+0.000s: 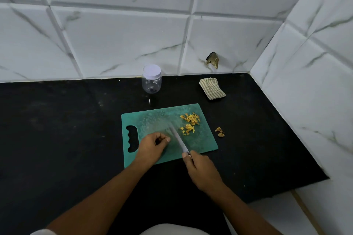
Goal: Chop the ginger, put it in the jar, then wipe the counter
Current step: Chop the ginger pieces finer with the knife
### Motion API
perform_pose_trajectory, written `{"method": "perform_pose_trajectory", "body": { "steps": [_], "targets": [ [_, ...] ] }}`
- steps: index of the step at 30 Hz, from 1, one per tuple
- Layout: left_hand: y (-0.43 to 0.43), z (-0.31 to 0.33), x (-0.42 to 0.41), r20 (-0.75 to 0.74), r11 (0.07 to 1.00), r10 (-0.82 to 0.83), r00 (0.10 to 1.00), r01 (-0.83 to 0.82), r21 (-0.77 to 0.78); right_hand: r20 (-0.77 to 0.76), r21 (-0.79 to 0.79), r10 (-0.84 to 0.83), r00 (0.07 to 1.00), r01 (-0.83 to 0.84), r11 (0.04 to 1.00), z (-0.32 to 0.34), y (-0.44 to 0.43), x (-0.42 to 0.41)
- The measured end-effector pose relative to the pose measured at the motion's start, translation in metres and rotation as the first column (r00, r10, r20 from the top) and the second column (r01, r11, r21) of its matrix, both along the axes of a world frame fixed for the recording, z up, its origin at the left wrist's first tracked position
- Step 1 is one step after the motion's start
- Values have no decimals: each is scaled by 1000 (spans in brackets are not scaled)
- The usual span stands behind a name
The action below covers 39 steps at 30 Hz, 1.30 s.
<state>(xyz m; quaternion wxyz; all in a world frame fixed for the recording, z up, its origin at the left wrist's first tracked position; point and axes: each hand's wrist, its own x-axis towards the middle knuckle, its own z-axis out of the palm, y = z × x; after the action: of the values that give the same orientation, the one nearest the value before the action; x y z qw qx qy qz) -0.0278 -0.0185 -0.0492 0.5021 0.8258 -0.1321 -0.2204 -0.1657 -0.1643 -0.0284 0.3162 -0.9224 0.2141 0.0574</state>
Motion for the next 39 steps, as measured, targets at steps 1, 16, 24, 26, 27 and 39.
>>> {"method": "perform_pose_trajectory", "body": {
  "steps": [1,16,24,26,27,39],
  "targets": [
    [2,-1,2,5,1000,19,1000,-19,2,30,-22,-26,999,27,999,0,-1,0],
    [10,-6,17,43,998,45,998,-47,31,-104,-245,-59,993,32,969,-11,-15,-7],
    [10,-9,17,39,997,67,997,-68,20,-125,-247,-26,992,-5,969,-14,-19,-8],
    [10,-10,16,53,998,60,997,-61,24,-142,-237,-14,990,-20,971,-15,-20,-8],
    [10,-10,16,61,998,58,996,-60,26,-139,-232,-18,990,-15,973,-15,-21,-9],
    [9,-9,12,136,993,65,989,-77,86,-37,-220,-26,999,18,975,-1,-41,-8]
  ]
}}
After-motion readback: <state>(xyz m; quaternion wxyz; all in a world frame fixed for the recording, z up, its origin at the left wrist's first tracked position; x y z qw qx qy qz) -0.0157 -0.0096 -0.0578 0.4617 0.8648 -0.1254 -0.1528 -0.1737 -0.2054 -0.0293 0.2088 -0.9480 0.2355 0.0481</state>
